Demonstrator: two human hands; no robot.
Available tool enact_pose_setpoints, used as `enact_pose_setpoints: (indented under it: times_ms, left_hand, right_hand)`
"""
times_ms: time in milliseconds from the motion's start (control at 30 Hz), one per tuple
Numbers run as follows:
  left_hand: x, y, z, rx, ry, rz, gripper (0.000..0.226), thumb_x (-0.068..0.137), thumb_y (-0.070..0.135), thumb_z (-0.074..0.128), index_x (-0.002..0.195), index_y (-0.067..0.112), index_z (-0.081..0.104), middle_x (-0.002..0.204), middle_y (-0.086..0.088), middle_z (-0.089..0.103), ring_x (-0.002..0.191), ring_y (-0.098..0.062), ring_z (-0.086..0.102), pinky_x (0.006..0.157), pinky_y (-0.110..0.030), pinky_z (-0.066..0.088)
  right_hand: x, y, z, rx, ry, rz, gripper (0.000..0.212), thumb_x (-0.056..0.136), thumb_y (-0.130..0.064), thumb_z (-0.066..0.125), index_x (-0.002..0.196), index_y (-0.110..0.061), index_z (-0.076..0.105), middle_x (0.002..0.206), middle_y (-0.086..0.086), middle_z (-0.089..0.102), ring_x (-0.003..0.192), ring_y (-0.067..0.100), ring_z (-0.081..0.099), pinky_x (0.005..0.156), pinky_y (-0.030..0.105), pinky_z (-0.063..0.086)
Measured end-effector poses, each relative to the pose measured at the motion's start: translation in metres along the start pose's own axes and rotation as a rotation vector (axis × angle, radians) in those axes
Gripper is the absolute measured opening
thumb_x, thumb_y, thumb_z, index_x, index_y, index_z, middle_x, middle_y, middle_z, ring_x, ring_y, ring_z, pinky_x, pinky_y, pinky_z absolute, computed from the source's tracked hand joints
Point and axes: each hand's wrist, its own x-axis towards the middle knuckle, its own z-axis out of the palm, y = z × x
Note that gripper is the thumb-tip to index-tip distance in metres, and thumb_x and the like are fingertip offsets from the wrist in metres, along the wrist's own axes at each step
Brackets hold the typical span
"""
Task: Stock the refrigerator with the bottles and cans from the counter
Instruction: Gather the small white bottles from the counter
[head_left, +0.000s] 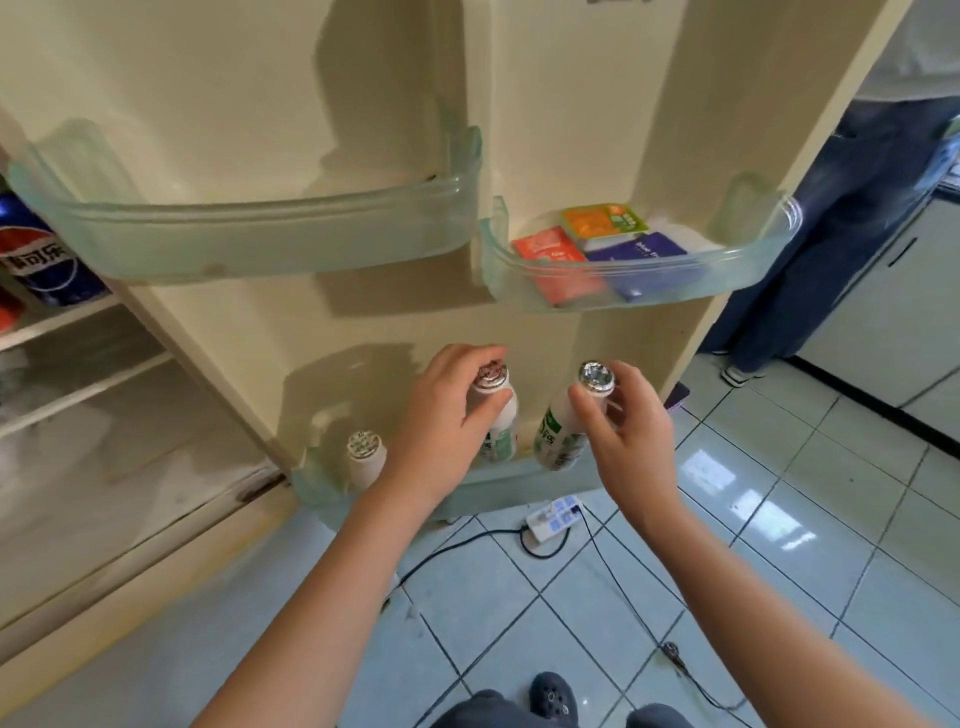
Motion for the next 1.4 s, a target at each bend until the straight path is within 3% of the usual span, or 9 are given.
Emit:
enact_pose_setpoints:
  times_ms: [167, 267, 533, 833, 900, 1000, 1200, 1300, 1400]
  left_hand:
    - [-0.001, -0.015, 0.021, 0.067, -0.042, -0.097, 0.038, 0.089, 0.008, 0.06, 0.126, 0.016, 0.057, 0.118, 0.005, 0.051, 0.107, -0.004, 0.048, 0.093, -0.003, 0.031]
    - [-0.01, -0.021, 0.032, 0.07, -0.062, -0.14, 0.038, 0.09, 0.008, 0.058, 0.127, 0.014, 0.056, 0.121, 0.003, 0.051, 0.103, 0.003, 0.044, 0.087, 0.006, 0.026]
    - [-0.03, -0.027, 0.052, 0.061, -0.071, -0.225, 0.037, 0.091, 0.004, 0.055, 0.128, 0.01, 0.053, 0.123, -0.004, 0.051, 0.102, 0.0, 0.043, 0.084, 0.006, 0.024]
    - [-0.037, -0.027, 0.054, 0.009, -0.061, -0.22, 0.043, 0.089, 0.013, 0.062, 0.131, 0.016, 0.05, 0.128, 0.009, 0.045, 0.112, 0.009, 0.037, 0.091, 0.007, 0.018]
    - [-0.04, -0.025, 0.054, 0.008, -0.04, -0.164, 0.047, 0.088, 0.012, 0.063, 0.133, 0.015, 0.048, 0.135, 0.011, 0.037, 0.125, 0.008, 0.03, 0.1, 0.003, 0.014]
    - [-0.046, -0.02, 0.054, 0.023, 0.041, -0.045, 0.04, 0.088, 0.012, 0.062, 0.128, 0.011, 0.053, 0.141, 0.005, 0.037, 0.139, -0.011, 0.028, 0.111, -0.012, 0.019]
    - [-0.069, -0.013, 0.067, 0.073, 0.247, 0.298, 0.022, 0.086, 0.01, 0.055, 0.108, 0.011, 0.055, 0.116, -0.011, 0.057, 0.117, -0.027, 0.05, 0.105, -0.03, 0.034]
    - [-0.092, -0.017, 0.088, 0.021, 0.074, 0.347, 0.02, 0.086, 0.011, 0.054, 0.107, 0.01, 0.055, 0.108, -0.009, 0.062, 0.104, -0.022, 0.053, 0.099, -0.027, 0.037]
    - [-0.119, -0.027, 0.119, -0.028, -0.262, 0.198, 0.023, 0.088, 0.019, 0.051, 0.108, 0.011, 0.058, 0.105, -0.001, 0.061, 0.1, -0.017, 0.053, 0.093, -0.022, 0.037]
  right_hand:
    - [0.011, 0.014, 0.006, -0.054, -0.075, -0.016, 0.024, 0.087, -0.039, 0.059, 0.107, -0.025, 0.056, 0.096, -0.018, 0.058, 0.094, 0.006, 0.058, 0.083, 0.032, 0.052]
    - [0.009, 0.025, 0.008, -0.085, -0.133, 0.023, 0.033, 0.087, -0.038, 0.06, 0.113, -0.018, 0.057, 0.1, -0.01, 0.059, 0.096, 0.01, 0.059, 0.085, 0.035, 0.052]
    - [-0.002, 0.044, 0.011, -0.149, -0.237, 0.066, 0.032, 0.086, -0.036, 0.062, 0.112, -0.018, 0.058, 0.093, -0.022, 0.052, 0.093, 0.009, 0.056, 0.081, 0.024, 0.045]
    - [-0.01, 0.049, 0.008, -0.153, -0.264, 0.11, 0.027, 0.086, -0.034, 0.064, 0.109, -0.025, 0.054, 0.097, -0.019, 0.057, 0.096, 0.007, 0.056, 0.082, 0.025, 0.047]
    - [-0.015, 0.049, 0.006, -0.184, -0.267, 0.112, 0.045, 0.085, -0.036, 0.064, 0.124, -0.02, 0.05, 0.112, -0.017, 0.054, 0.107, 0.001, 0.052, 0.088, 0.02, 0.042]
    - [-0.027, 0.047, -0.003, -0.243, -0.23, 0.086, 0.054, 0.086, -0.034, 0.064, 0.133, -0.016, 0.044, 0.122, -0.016, 0.046, 0.113, -0.003, 0.042, 0.093, 0.015, 0.034]
    - [-0.076, 0.061, -0.038, -0.319, -0.044, 0.18, 0.035, 0.089, -0.023, 0.06, 0.123, -0.019, 0.052, 0.116, -0.014, 0.052, 0.104, -0.004, 0.046, 0.086, 0.007, 0.033]
    - [-0.117, 0.08, -0.062, -0.351, 0.012, 0.344, 0.03, 0.09, -0.018, 0.058, 0.119, -0.02, 0.054, 0.113, -0.012, 0.054, 0.106, 0.002, 0.051, 0.092, 0.019, 0.039]
    - [-0.168, 0.099, -0.085, -0.411, 0.052, 0.546, 0.026, 0.09, -0.016, 0.058, 0.116, -0.02, 0.056, 0.109, -0.013, 0.055, 0.103, 0.004, 0.053, 0.092, 0.026, 0.044]
